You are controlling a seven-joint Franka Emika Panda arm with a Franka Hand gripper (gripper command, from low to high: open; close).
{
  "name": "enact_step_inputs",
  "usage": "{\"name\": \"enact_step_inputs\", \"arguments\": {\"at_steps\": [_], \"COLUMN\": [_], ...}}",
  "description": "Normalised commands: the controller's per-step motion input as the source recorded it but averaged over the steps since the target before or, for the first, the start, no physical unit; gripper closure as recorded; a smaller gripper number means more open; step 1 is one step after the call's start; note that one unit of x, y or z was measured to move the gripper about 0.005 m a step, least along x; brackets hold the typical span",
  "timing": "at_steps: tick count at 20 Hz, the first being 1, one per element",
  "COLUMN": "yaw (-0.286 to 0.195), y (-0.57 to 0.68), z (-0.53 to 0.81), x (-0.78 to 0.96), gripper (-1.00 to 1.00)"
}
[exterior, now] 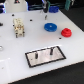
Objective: Insert the blue gear onto the right peg, followed by the red gear
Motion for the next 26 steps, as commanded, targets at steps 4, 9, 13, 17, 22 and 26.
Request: {"name": "enact_step_inputs", "arguments": {"at_steps": [4, 9, 13, 17, 22, 26], "yaw": [0.0, 0.0, 0.0, 0.0, 0.0, 0.0], "y": [0.23, 0.08, 0.03, -0.02, -0.12, 0.0], "z": [-0.57, -0.54, -0.51, -0.5, -0.38, -0.01], "x": [-0.3, -0.27, -0.23, -0.22, -0.31, -0.2], "gripper": [-1.0, -1.0, -1.0, -1.0, -1.0, 1.0]}}
